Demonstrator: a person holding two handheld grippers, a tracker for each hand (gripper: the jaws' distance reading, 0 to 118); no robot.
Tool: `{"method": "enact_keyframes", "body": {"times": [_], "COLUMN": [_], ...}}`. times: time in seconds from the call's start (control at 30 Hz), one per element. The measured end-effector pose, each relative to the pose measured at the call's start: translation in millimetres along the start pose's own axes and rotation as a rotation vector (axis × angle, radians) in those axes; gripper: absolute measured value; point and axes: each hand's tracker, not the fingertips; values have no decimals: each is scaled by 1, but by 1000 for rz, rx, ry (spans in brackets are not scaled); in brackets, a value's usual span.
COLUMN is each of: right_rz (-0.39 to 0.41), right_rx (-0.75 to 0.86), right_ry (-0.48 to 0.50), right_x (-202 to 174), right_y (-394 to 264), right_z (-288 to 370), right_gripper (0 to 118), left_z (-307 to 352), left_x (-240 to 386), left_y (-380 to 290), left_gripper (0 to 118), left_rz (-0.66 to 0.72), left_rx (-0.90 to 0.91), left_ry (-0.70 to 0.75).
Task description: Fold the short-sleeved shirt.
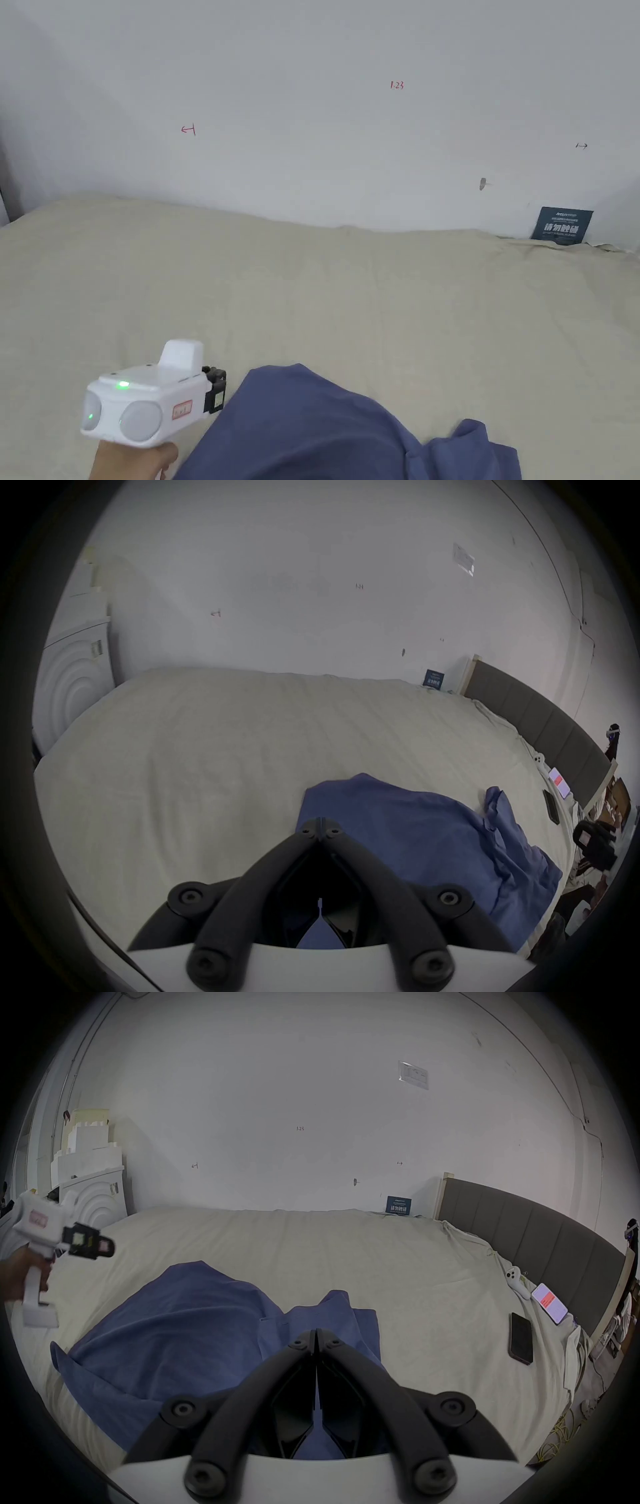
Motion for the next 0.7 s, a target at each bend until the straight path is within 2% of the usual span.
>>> {"method": "enact_keyframes", "body": {"times": [0.3, 0.43, 0.5, 0.53, 0.57, 0.6, 0.63, 0.7], "right_rz": [-8, -2, 1, 3, 3, 2, 0, -3], "right_rx": [-41, -53, -60, -64, -68, -72, -78, -87], "right_ry": [-3, -7, -11, -13, -15, -16, -20, -22], "right_x": [2, 6, 7, 8, 9, 10, 11, 12], "right_y": [-5, -7, -8, -9, -10, -11, -13, -15], "right_z": [-24, -31, -33, -35, -36, -37, -39, -41], "right_gripper": [0, 0, 0, 0, 0, 0, 0, 0], "left_z": [-78, -100, -111, -119, -126, -131, -137, -144], "left_x": [4, 11, 14, 13, 14, 15, 17, 21], "left_y": [35, 30, 25, 23, 21, 18, 14, 11], "left_gripper": [0, 8, 29, 53, 72, 85, 95, 95], "left_rz": [-2, -43, -69, -75, -87, -90, -89, -95], "left_rx": [-99, -158, -193, -215, -251, -268, -268, -284], "left_ry": [-45, -10, 3, 14, 25, 29, 37, 40]}}
